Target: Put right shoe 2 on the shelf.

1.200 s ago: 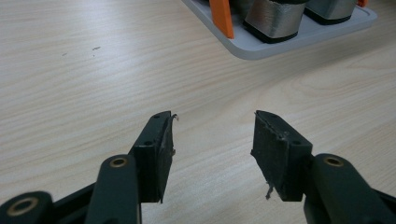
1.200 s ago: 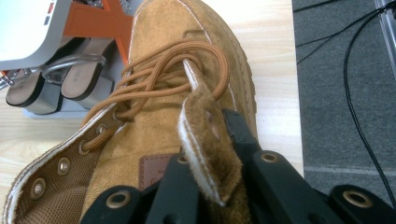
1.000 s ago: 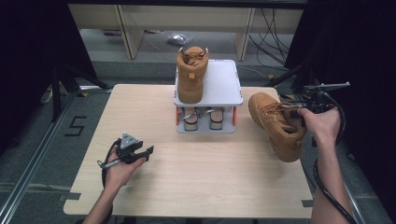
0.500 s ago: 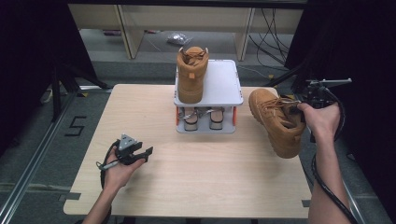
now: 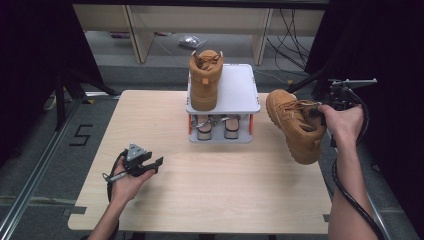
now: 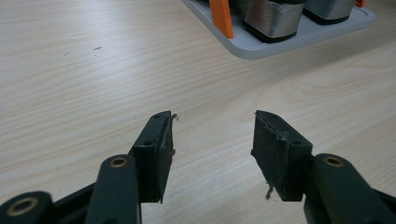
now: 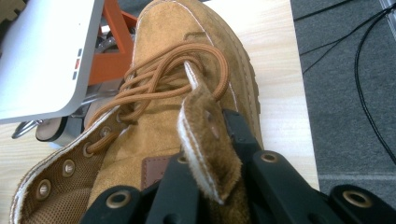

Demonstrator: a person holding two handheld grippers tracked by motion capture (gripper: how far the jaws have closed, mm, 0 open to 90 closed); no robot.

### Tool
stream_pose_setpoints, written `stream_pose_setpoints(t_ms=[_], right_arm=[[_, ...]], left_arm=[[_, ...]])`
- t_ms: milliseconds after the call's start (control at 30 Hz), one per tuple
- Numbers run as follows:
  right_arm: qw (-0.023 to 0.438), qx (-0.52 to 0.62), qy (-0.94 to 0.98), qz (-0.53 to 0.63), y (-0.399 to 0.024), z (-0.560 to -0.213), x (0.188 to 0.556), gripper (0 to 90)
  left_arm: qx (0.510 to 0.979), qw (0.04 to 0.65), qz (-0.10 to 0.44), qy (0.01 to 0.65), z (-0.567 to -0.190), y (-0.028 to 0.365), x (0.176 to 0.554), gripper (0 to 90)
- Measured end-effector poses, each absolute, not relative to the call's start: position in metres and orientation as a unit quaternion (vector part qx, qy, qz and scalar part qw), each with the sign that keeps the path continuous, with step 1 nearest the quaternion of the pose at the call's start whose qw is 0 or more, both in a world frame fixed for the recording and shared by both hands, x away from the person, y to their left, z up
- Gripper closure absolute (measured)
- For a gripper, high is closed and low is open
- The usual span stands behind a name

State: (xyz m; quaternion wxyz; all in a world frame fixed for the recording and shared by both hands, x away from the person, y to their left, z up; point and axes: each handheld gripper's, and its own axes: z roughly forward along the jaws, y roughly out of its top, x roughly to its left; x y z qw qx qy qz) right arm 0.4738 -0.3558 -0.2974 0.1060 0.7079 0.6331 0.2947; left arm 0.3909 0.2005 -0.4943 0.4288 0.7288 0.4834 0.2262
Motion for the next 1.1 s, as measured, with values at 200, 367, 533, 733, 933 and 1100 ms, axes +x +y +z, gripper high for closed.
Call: stream_pose_setpoints(t_ms=[200, 367, 533, 733, 933, 1100], right_arm=[[0.102, 0.699, 0.629, 0.324, -0.356, -0.293, 0.477, 85.5], [0.110, 0.703, 0.629, 0.314, -0.354, -0.288, 0.480, 85.4], [0.107, 0.708, 0.622, 0.317, -0.351, -0.284, 0.482, 85.5], [0.123, 0.703, 0.627, 0.313, -0.351, -0.282, 0.486, 85.4], [0.101, 0.716, 0.609, 0.326, -0.346, -0.279, 0.490, 85.5], [0.110, 0.725, 0.608, 0.306, -0.344, -0.274, 0.493, 85.4]], left_arm=[[0.730, 0.428, 0.226, 0.482, -0.494, 0.200, 0.391, 47.6], [0.726, 0.432, 0.226, 0.484, -0.494, 0.200, 0.391, 47.5], [0.730, 0.429, 0.226, 0.482, -0.494, 0.200, 0.391, 47.5], [0.727, 0.432, 0.226, 0.483, -0.494, 0.200, 0.391, 47.5], [0.729, 0.429, 0.227, 0.483, -0.494, 0.200, 0.391, 47.5], [0.729, 0.429, 0.227, 0.483, -0.494, 0.201, 0.391, 47.5]])
